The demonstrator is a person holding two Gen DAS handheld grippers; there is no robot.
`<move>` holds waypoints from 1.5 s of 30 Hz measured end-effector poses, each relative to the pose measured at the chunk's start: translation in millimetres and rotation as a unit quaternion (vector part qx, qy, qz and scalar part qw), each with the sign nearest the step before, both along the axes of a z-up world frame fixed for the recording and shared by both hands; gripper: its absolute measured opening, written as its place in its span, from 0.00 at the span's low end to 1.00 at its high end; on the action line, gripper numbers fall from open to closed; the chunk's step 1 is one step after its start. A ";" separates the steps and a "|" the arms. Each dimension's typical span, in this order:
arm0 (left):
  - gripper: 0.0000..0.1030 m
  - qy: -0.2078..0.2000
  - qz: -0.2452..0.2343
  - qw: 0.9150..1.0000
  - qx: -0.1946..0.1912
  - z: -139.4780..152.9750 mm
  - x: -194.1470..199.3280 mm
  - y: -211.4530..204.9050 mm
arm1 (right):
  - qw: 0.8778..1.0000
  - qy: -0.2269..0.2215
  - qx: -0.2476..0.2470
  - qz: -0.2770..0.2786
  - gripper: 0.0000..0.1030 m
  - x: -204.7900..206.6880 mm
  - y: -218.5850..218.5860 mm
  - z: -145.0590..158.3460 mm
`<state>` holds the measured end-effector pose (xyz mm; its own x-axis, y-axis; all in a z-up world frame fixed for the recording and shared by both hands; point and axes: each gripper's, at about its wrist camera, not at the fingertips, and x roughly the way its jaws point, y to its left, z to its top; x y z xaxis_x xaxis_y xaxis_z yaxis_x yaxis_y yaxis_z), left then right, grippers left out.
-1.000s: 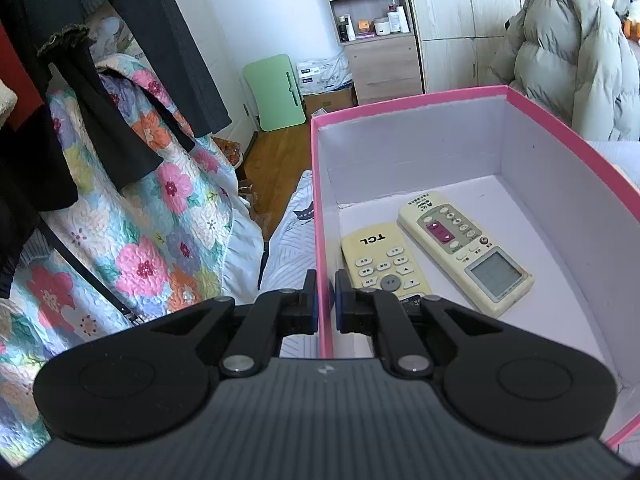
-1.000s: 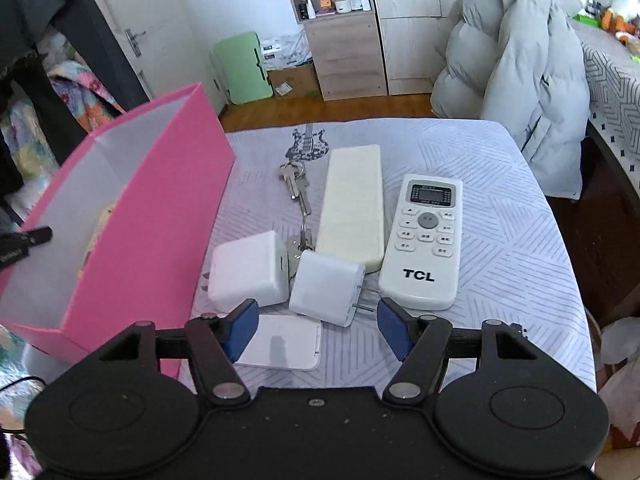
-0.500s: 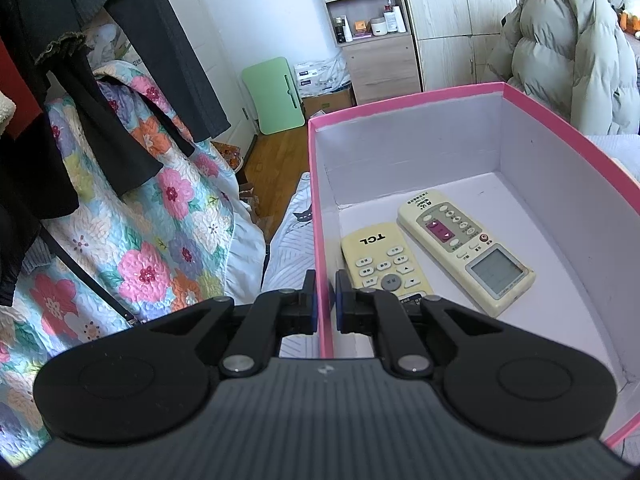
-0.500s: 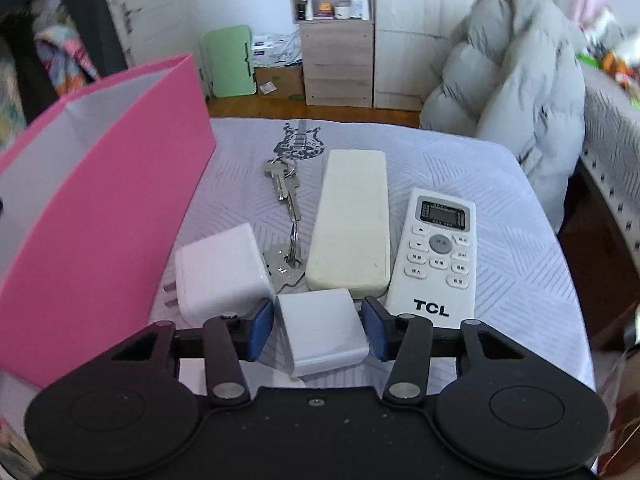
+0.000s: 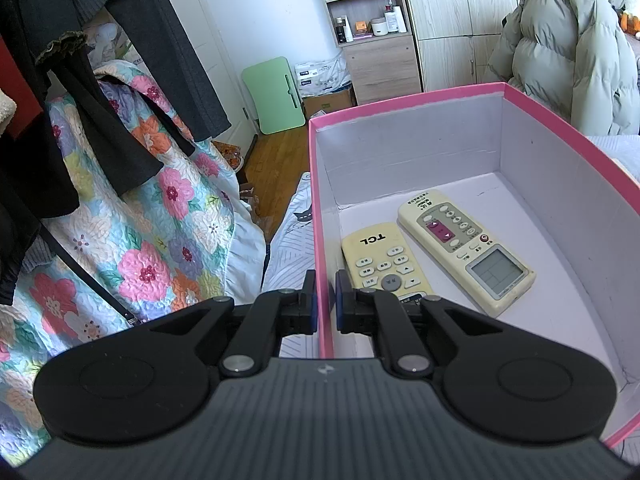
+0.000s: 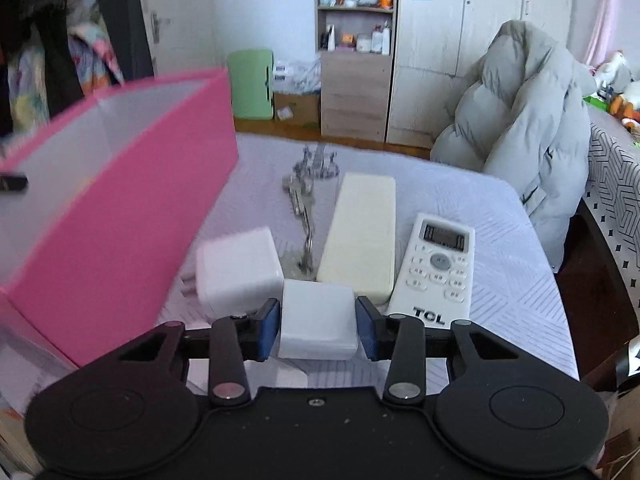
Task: Organize rigid objects
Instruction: 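Carry the white charger into the pink box and lower it, then grasp the flat white rectangular item on the table with the right gripper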
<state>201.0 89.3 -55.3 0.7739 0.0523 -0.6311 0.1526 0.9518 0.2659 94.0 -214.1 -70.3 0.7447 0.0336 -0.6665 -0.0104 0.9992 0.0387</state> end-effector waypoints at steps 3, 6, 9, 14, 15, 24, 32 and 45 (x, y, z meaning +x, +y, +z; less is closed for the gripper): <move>0.07 0.000 0.000 1.000 -0.002 -0.3 0.0 -0.7 | 0.999 -0.027 0.023 0.016 0.45 -8.7 2.7 23.7; 0.07 0.000 0.000 1.000 -0.001 -0.2 0.0 -0.3 | 0.994 -0.055 0.065 0.072 0.45 -14.9 14.7 55.5; 0.07 0.000 -0.001 1.000 -0.002 -0.2 0.0 -0.5 | 0.980 -0.060 0.104 0.157 0.45 -11.7 38.0 83.1; 0.08 0.000 -0.001 1.000 0.002 0.1 0.6 -1.6 | 0.962 -0.004 0.108 0.249 0.45 22.1 89.5 91.0; 0.08 0.000 -0.001 1.000 0.001 0.2 0.7 -1.6 | 0.962 0.009 0.091 0.257 0.45 30.5 100.8 85.5; 0.07 0.000 -0.002 1.000 0.002 -0.6 0.2 -2.4 | 0.958 0.098 0.030 0.266 0.45 84.6 152.1 36.3; 0.08 0.001 -0.003 1.000 0.007 -0.8 -0.7 -2.5 | 0.964 0.052 0.089 0.246 0.50 74.0 121.2 56.0; 0.08 0.000 -0.005 1.000 -0.007 -0.4 -2.0 0.5 | 0.979 0.000 0.125 0.161 0.63 4.6 -4.3 76.2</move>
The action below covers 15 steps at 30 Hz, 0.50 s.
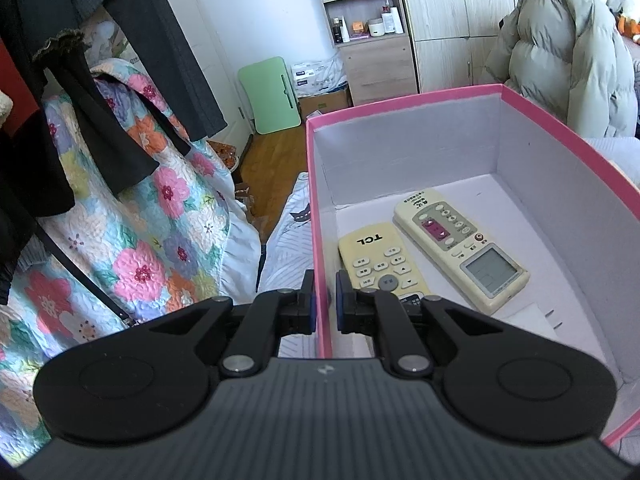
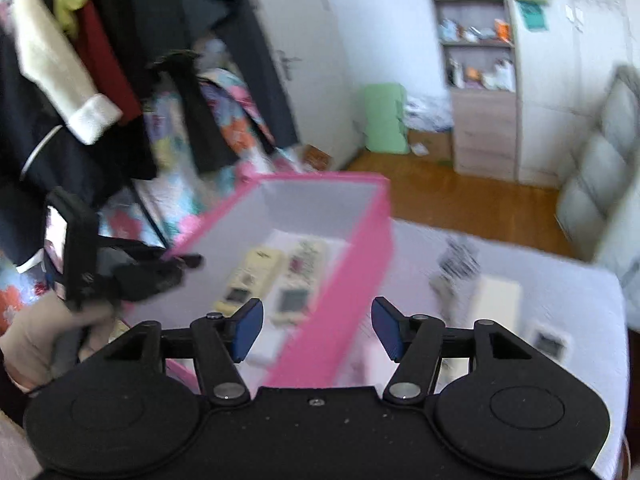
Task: Organize rigid objects
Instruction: 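Grasp the flat white rectangular item on the table with the right gripper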
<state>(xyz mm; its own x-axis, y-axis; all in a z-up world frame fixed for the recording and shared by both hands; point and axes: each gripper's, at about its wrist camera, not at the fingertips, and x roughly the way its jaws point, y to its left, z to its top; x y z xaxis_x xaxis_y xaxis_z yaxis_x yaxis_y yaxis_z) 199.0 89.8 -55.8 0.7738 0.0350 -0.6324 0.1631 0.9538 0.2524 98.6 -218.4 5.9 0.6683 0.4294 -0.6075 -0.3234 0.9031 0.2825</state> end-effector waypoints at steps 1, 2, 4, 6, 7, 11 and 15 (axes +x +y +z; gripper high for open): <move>0.08 -0.001 0.000 1.000 0.004 -0.2 -0.1 -0.6 | 1.000 0.011 -0.002 -0.006 0.63 -1.8 -6.0 -5.3; 0.08 -0.001 -0.001 1.000 0.006 -0.3 -0.1 -0.9 | 1.000 0.021 -0.005 -0.011 0.63 -4.3 -11.6 -12.8; 0.08 0.000 -0.001 1.000 0.007 -0.2 0.4 -0.4 | 0.999 0.036 -0.012 -0.010 0.63 -7.1 -16.2 -28.8; 0.08 0.000 -0.002 1.000 0.009 -0.3 0.2 -0.3 | 0.999 0.040 -0.029 0.009 0.63 -10.3 -17.6 -45.5; 0.08 0.000 -0.002 1.000 0.011 -0.3 -0.1 -0.5 | 0.998 0.041 -0.044 0.024 0.63 -10.0 -15.6 -55.4; 0.08 0.000 0.000 1.000 0.016 -0.5 0.7 -0.9 | 0.995 0.073 -0.048 0.055 0.63 5.0 -20.4 -88.0; 0.08 0.000 0.000 1.000 0.015 -0.7 0.2 0.0 | 0.991 0.083 -0.051 0.092 0.63 24.2 -21.0 -97.3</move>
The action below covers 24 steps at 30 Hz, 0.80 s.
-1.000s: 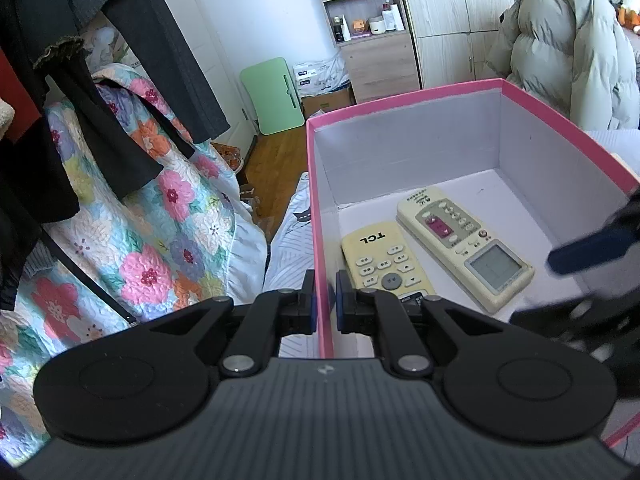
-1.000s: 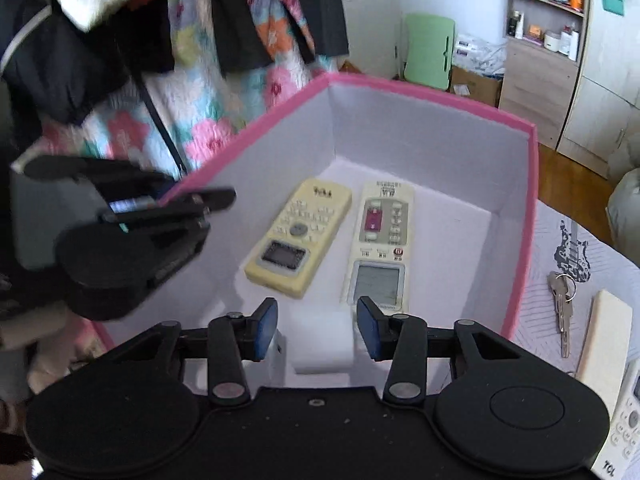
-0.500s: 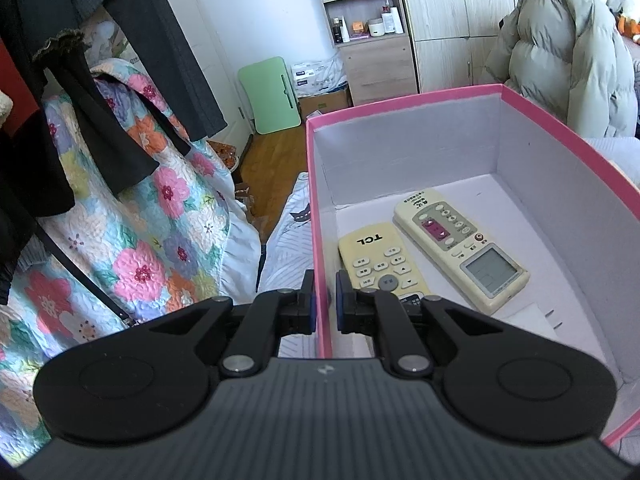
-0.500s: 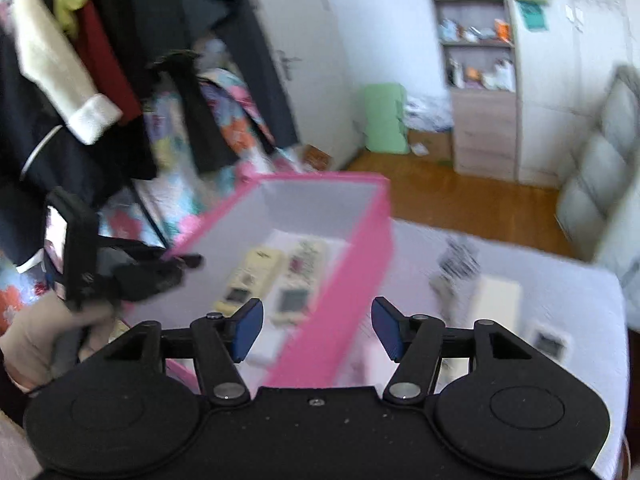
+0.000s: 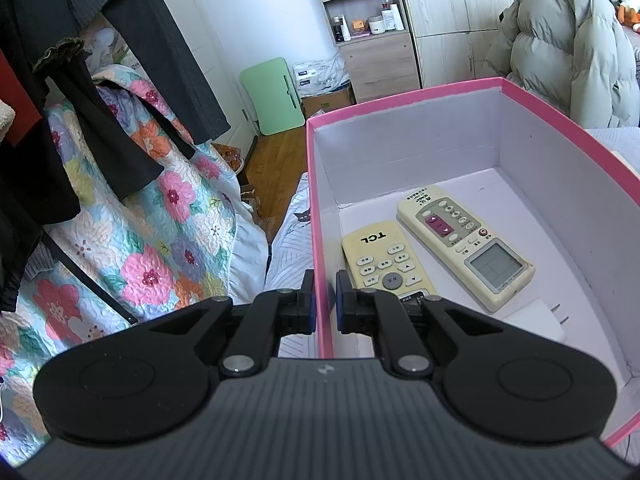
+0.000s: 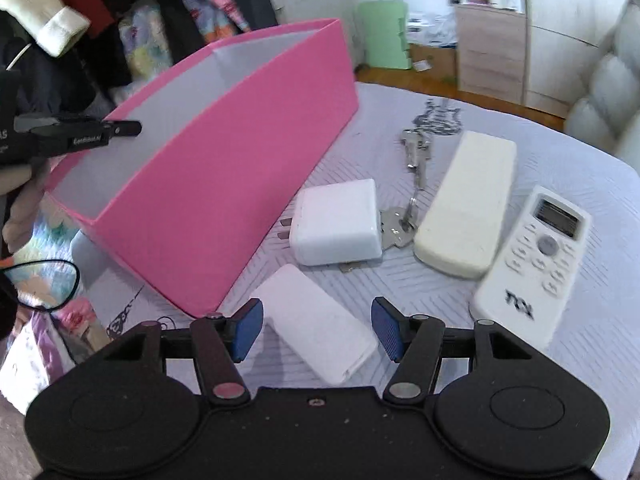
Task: Organize rigid objects
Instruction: 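Grasp the flat white rectangular item on the table with the right gripper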
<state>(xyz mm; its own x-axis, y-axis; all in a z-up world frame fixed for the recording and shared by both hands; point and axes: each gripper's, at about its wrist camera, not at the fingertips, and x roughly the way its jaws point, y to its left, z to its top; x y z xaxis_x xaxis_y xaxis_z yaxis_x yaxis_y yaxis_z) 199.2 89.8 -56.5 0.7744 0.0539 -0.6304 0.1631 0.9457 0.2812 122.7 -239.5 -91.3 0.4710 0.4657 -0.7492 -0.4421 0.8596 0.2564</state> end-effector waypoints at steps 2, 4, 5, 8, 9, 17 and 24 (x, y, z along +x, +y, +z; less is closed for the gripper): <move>0.08 0.000 0.000 1.000 0.000 -0.1 0.0 -0.8 | 0.999 0.000 -0.017 0.033 0.64 4.4 3.8 -1.9; 0.08 0.000 -0.001 1.000 0.000 0.0 -0.2 -0.6 | 0.997 -0.012 -0.041 0.070 0.66 4.3 11.0 -1.4; 0.08 0.000 -0.001 1.000 0.001 -0.1 -0.3 -0.9 | 0.994 -0.018 -0.063 0.088 0.67 2.6 16.7 -1.0; 0.08 -0.001 -0.001 1.000 0.000 -0.1 -0.6 -0.6 | 0.989 -0.025 -0.106 0.101 0.65 0.2 31.0 1.8; 0.08 -0.001 -0.001 1.000 0.001 0.1 -0.3 -0.6 | 0.991 -0.014 -0.107 0.085 0.64 0.8 32.9 3.4; 0.08 -0.001 -0.002 1.000 -0.008 0.7 0.6 0.0 | 0.996 -0.017 -0.088 -0.007 0.05 -18.2 31.5 19.6; 0.08 -0.002 -0.004 1.000 -0.008 0.1 -0.2 0.3 | 0.994 -0.003 -0.094 -0.049 0.11 -29.1 24.3 13.4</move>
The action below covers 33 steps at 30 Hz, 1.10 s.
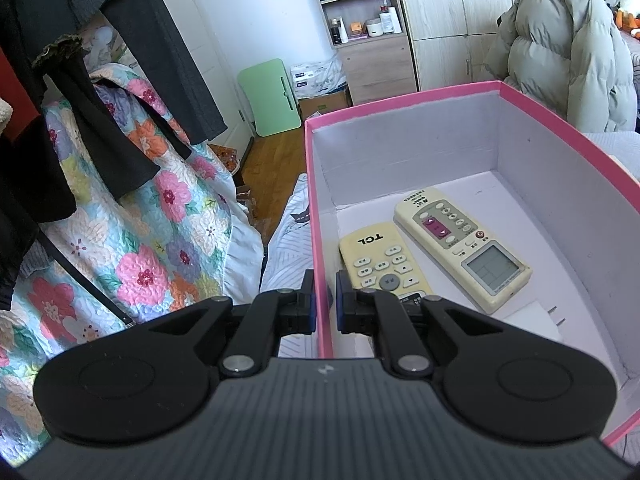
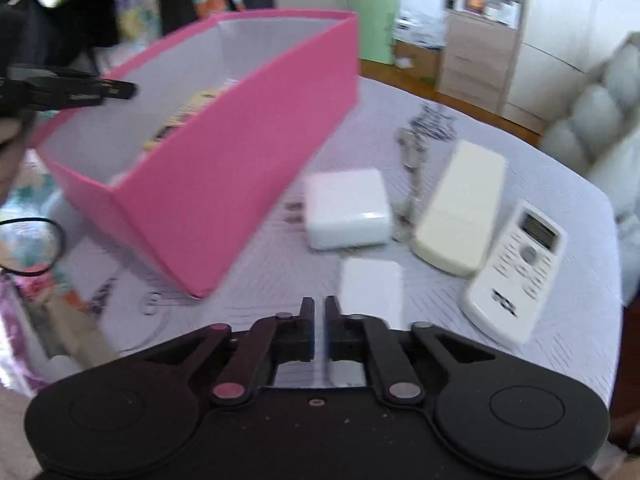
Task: Organize rigid objects
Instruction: 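Grasp the flat white rectangular item on the table with the right gripper, then carry the flat white item into the pink box and release it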
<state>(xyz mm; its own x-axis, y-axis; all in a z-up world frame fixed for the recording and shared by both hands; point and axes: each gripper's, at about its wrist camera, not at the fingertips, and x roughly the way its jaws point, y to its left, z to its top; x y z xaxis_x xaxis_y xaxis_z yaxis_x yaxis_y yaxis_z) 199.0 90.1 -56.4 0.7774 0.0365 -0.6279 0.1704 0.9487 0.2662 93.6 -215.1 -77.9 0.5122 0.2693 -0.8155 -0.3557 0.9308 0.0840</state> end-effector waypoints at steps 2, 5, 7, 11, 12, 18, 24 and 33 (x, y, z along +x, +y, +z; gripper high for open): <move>0.08 0.000 -0.001 1.000 -0.001 -0.5 0.1 -0.4 | 1.000 -0.011 -0.009 -0.016 0.29 0.7 -3.1 2.2; 0.08 0.000 0.000 1.000 0.001 -0.6 0.2 0.1 | 0.999 -0.004 -0.016 -0.030 0.38 10.2 -8.0 1.2; 0.08 0.000 0.001 1.000 0.001 -1.2 0.4 0.9 | 1.000 0.002 -0.020 -0.023 0.41 17.8 -7.7 -1.0; 0.08 0.000 0.000 1.000 -0.001 -0.9 0.4 0.6 | 0.999 0.005 -0.034 -0.017 0.51 29.5 -3.8 -7.3; 0.08 0.000 0.000 1.000 -0.001 -1.3 0.2 0.6 | 0.999 0.009 -0.029 -0.021 0.50 30.9 -5.2 -6.9; 0.08 0.000 0.006 1.000 -0.003 -1.5 -0.5 1.5 | 0.998 -0.006 0.006 -0.057 0.41 26.9 -13.0 -2.9; 0.08 -0.005 0.004 1.000 -0.001 -1.2 -1.9 0.9 | 0.993 -0.076 0.045 -0.082 0.42 11.1 -8.8 38.2; 0.08 -0.001 0.005 1.000 -0.009 -0.6 -0.4 2.8 | 0.981 -0.164 0.104 0.027 0.42 39.4 51.9 123.6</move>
<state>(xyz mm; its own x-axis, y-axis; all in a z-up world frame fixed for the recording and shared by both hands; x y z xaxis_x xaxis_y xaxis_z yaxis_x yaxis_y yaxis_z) 198.6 92.9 -56.9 0.7779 0.0325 -0.6275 0.1615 0.9548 0.2497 133.0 -163.2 45.6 0.7186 0.4453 -0.5342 -0.4427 0.8853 0.1426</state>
